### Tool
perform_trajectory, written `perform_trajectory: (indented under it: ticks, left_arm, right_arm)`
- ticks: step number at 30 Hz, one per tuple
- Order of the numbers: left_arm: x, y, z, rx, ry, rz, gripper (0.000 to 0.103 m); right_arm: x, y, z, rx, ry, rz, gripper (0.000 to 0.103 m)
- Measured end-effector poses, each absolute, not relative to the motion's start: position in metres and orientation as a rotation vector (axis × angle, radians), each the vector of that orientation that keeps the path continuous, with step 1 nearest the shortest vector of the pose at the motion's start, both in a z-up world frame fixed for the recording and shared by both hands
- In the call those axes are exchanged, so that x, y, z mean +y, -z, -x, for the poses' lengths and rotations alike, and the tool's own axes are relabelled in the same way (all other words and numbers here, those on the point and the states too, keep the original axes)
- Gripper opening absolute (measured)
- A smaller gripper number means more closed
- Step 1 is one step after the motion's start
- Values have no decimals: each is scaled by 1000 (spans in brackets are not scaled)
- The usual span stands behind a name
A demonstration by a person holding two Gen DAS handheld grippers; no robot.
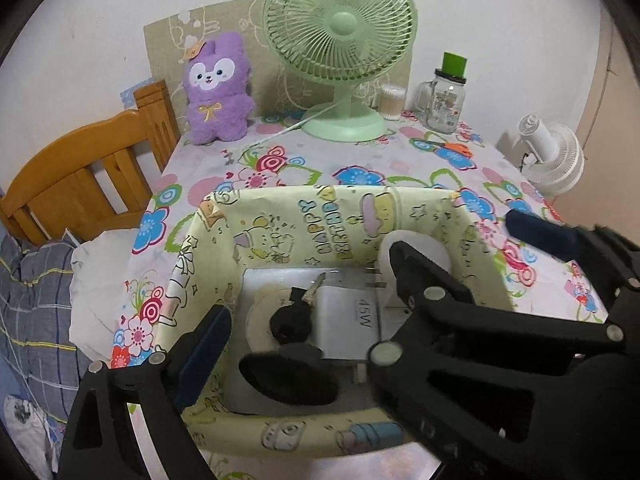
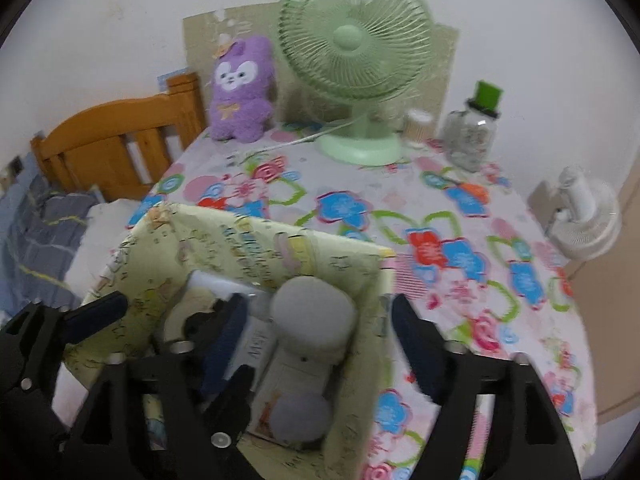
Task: Organize rigid objects
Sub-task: 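Lower both items into the box and open both grippers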
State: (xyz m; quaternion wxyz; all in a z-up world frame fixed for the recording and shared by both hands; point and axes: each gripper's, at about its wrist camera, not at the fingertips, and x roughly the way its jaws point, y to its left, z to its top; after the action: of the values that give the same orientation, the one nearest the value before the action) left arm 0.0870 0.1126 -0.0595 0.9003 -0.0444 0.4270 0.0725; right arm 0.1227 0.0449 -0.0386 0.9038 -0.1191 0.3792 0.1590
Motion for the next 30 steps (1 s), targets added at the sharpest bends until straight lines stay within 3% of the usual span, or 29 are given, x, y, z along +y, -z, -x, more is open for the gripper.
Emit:
perform_trajectory:
  ticks: [30]
  left_arm:
    - [48, 16, -44, 739, -138, 12, 100]
  right_arm:
    - [-32, -9, -64, 678, -240, 161, 97]
